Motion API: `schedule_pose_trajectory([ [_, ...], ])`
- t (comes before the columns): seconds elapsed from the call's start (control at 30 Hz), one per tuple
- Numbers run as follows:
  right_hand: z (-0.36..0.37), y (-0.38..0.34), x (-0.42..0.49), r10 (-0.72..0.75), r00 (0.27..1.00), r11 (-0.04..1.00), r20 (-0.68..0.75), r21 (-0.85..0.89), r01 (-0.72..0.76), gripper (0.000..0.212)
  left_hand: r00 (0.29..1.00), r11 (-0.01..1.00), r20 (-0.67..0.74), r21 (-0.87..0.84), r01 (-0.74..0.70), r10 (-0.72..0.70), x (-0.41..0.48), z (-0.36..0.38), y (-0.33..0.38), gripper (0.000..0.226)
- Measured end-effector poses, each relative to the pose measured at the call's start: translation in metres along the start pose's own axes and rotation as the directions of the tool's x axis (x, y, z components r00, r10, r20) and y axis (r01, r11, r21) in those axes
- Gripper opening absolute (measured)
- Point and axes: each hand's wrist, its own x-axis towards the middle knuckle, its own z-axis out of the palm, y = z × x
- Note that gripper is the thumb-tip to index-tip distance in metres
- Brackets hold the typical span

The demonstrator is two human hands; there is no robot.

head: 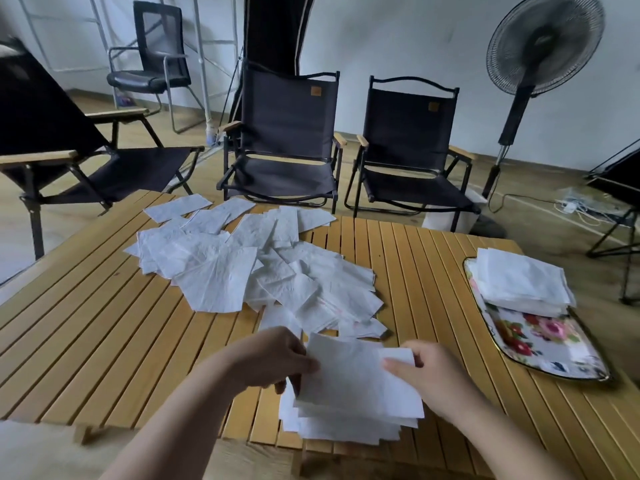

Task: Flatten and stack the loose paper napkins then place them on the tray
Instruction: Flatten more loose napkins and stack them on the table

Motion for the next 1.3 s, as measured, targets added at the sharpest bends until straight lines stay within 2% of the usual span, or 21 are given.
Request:
schedule_pose_trajectory([
  [0.1,0.001,-0.001,0.002,-0.023,0.994,0.968,-0.111,-0.250,-0.006,0.025,0.998,0.986,0.016,0.158,0.056,-0.059,-0.002,-0.003,-0.003,0.039],
  [0.2,0.004,-0.021,0.013,-0.157,0.968,0.953,-0.194,-0.287,0.097,0.037,0.982,0.982,-0.178,0.164,0.088,-0.058,-0.001,-0.023,-0.017,0.041],
  [0.3,0.026,-0.055,0.034,-0.238,0.968,0.947,-0.080,-0.242,0.213,0.025,0.902,0.988,-0.427,0.097,0.122,-0.070,0.005,-0.040,-0.033,0.037],
  [0.37,0.048,-0.076,0.051,-0.230,0.972,0.943,0.038,-0.240,0.232,0.025,0.867,0.992,-0.491,0.033,0.122,-0.090,0.009,-0.041,-0.040,0.036],
  [0.43,0.066,-0.097,0.072,-0.220,0.969,0.926,0.108,-0.289,0.243,0.035,0.862,0.991,-0.494,0.006,0.136,-0.116,0.012,-0.041,-0.047,0.031],
  [0.5,0.080,-0.112,0.096,-0.210,0.970,0.878,0.120,-0.412,0.241,0.050,0.873,0.989,-0.474,0.026,0.143,-0.114,0.013,-0.043,-0.050,0.028],
  [0.63,0.104,-0.130,0.134,-0.121,0.979,0.670,0.165,-0.714,0.203,0.077,0.900,0.992,-0.431,0.068,0.108,-0.069,0.009,-0.044,-0.047,0.026],
  [0.67,0.110,-0.132,0.139,-0.108,0.977,0.629,0.186,-0.748,0.212,0.072,0.909,0.990,-0.414,0.096,0.104,-0.055,0.008,-0.043,-0.046,0.027],
  [0.73,0.119,-0.132,0.148,-0.120,0.970,0.576,0.210,-0.782,0.240,0.046,0.928,0.986,-0.370,0.137,0.096,-0.039,0.007,-0.042,-0.045,0.029],
  [0.77,0.122,-0.131,0.150,-0.138,0.969,0.568,0.203,-0.786,0.246,0.033,0.936,0.984,-0.351,0.153,0.094,-0.035,0.006,-0.041,-0.044,0.031],
  [0.83,0.123,-0.127,0.151,-0.204,0.968,0.564,0.144,-0.791,0.237,0.022,0.947,0.976,-0.319,0.193,0.096,-0.030,0.007,-0.041,-0.041,0.034],
  [0.93,0.111,-0.119,0.146,-0.332,0.942,0.637,0.049,-0.725,0.262,0.031,0.952,0.971,-0.305,0.221,0.092,-0.021,0.009,-0.039,-0.037,0.034],
  [1.03,0.090,-0.115,0.127,-0.457,0.889,0.735,-0.035,-0.578,0.355,0.024,0.903,0.986,-0.430,0.154,0.063,0.009,0.012,-0.039,-0.037,0.036],
  [1.13,0.066,-0.113,0.095,-0.532,0.839,0.807,-0.115,-0.367,0.462,0.008,0.802,0.995,-0.595,0.097,0.011,0.049,0.015,-0.041,-0.039,0.066],
  [1.2,0.052,-0.111,0.069,-0.525,0.835,0.846,-0.162,-0.205,0.492,0.013,0.779,0.995,-0.619,0.063,-0.073,0.097,0.014,-0.042,-0.036,0.080],
  [1.27,0.041,-0.107,0.043,-0.463,0.861,0.879,-0.210,0.016,0.477,0.018,0.809,0.980,-0.569,-0.029,-0.197,0.146,0.012,-0.041,-0.030,0.066],
  [1.3,0.036,-0.104,0.032,-0.419,0.877,0.883,-0.236,0.117,0.454,0.019,0.827,0.962,-0.534,-0.084,-0.260,0.177,0.011,-0.039,-0.027,0.046],
])
